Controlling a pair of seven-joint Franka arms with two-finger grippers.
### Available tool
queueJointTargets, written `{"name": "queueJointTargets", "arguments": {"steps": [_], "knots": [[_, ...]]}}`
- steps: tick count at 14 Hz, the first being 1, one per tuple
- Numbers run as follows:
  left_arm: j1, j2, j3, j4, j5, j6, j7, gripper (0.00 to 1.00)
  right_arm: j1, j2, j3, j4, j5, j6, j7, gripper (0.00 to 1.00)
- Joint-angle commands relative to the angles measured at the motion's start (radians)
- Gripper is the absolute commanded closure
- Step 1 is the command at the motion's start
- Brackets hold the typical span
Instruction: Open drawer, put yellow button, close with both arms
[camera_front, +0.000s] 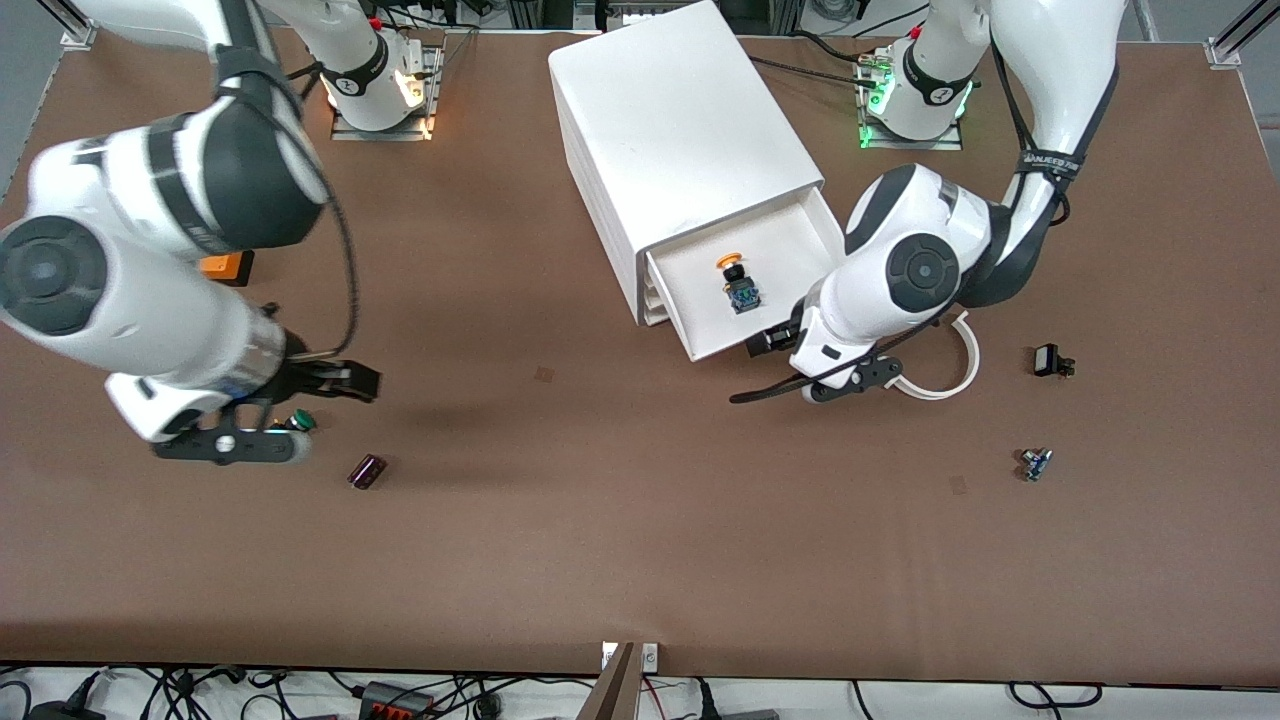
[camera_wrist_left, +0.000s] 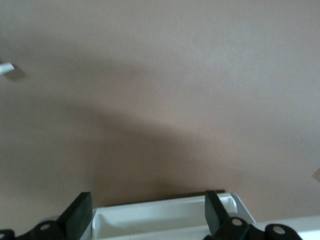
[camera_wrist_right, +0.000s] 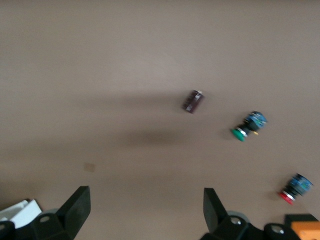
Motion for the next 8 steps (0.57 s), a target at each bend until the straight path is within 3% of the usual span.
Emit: {"name": "queueJointTargets", "arguments": {"steps": [1, 5, 8], "knots": [[0.018, -0.055, -0.049, -0.063, -0.004, -0.009, -0.063, 0.0, -0.053, -0.037, 0.015, -0.035, 0.0, -0.028, -0.012, 0.0], [0.018, -0.072, -0.099, -0.068, -0.02, -0.119, -0.069, 0.01, -0.17, -0.189, 0.026, -0.248, 0.0, 0.067, -0.11, 0.0], [0.02, -0.075, -0.159, -0.094, -0.021, -0.127, -0.13, 0.0, -0.254, -0.324, 0.026, -0.395, 0.001, 0.159, -0.176, 0.0]]}}
